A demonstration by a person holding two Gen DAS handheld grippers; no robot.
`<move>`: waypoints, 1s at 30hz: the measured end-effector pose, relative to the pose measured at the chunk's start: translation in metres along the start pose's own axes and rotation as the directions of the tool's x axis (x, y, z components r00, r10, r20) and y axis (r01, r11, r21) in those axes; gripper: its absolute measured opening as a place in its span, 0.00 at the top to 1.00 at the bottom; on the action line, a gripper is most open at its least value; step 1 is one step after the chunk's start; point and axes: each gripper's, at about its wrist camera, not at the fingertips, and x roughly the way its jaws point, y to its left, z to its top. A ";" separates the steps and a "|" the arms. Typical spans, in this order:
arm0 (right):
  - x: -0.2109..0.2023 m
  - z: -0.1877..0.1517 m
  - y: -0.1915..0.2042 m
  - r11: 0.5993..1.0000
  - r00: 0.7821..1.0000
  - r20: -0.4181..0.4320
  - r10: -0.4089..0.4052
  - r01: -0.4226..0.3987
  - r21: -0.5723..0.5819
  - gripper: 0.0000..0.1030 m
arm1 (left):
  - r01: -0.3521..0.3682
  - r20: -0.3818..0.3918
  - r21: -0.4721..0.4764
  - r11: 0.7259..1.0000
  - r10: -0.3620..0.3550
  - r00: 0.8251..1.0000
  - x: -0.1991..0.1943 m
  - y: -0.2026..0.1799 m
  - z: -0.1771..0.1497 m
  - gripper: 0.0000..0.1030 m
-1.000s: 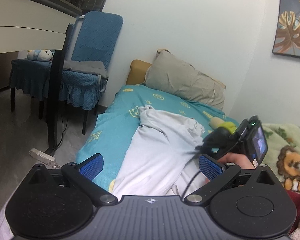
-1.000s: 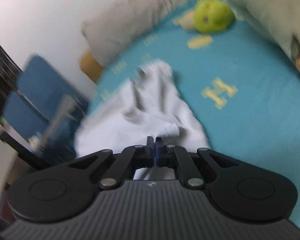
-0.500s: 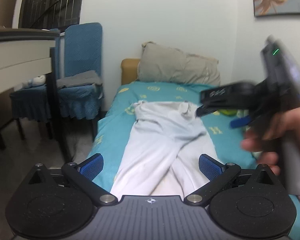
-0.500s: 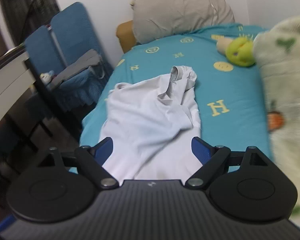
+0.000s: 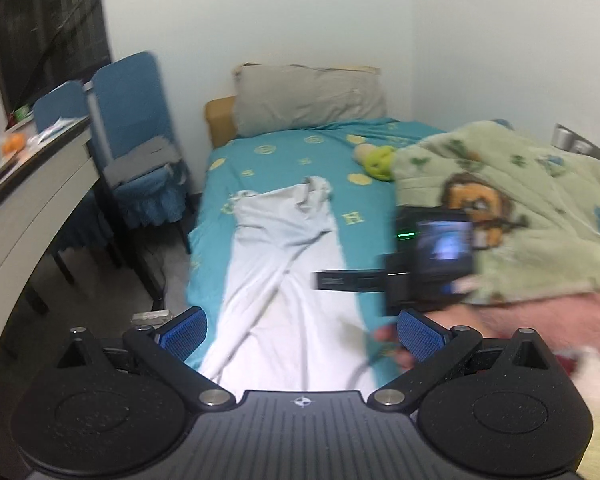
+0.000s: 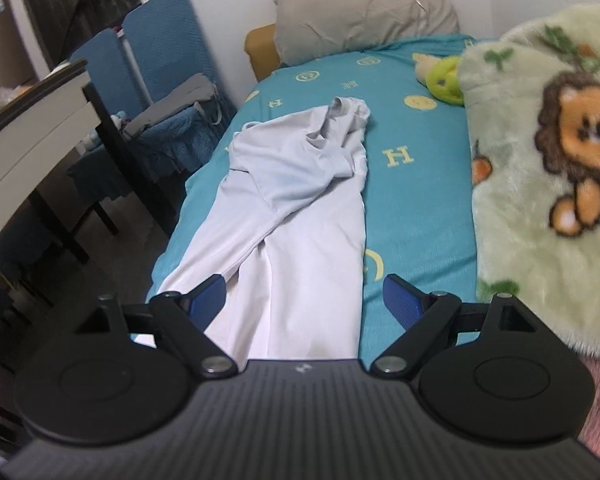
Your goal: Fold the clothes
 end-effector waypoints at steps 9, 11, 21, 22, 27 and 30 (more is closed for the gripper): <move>-0.001 0.001 -0.008 1.000 1.000 0.006 0.005 -0.005 0.006 0.16 | 0.032 -0.059 -0.074 0.997 -0.036 0.998 -0.022 -0.020 0.020 0.00; -0.004 0.001 -0.009 1.000 1.000 0.011 0.006 -0.006 0.007 0.16 | 0.045 -0.080 -0.077 0.996 -0.051 0.995 -0.023 -0.020 0.020 0.00; -0.005 0.000 -0.013 0.999 1.000 -0.004 0.027 -0.027 0.037 0.16 | 0.006 -0.087 -0.133 0.991 -0.017 0.996 0.038 0.038 -0.012 0.00; -0.006 0.000 -0.014 0.999 1.000 -0.005 0.030 -0.030 0.041 0.16 | -0.001 -0.079 -0.139 0.990 -0.010 0.997 0.052 0.053 -0.021 0.00; -0.001 -0.003 -0.016 0.999 0.999 -0.024 0.032 -0.031 0.044 0.16 | -0.075 -0.027 -0.111 0.991 0.073 0.997 0.119 0.126 -0.070 0.01; 0.002 -0.003 -0.017 0.998 0.998 -0.047 0.033 -0.031 0.051 0.16 | -0.032 -0.096 -0.181 0.983 0.014 0.995 0.157 0.175 -0.088 0.04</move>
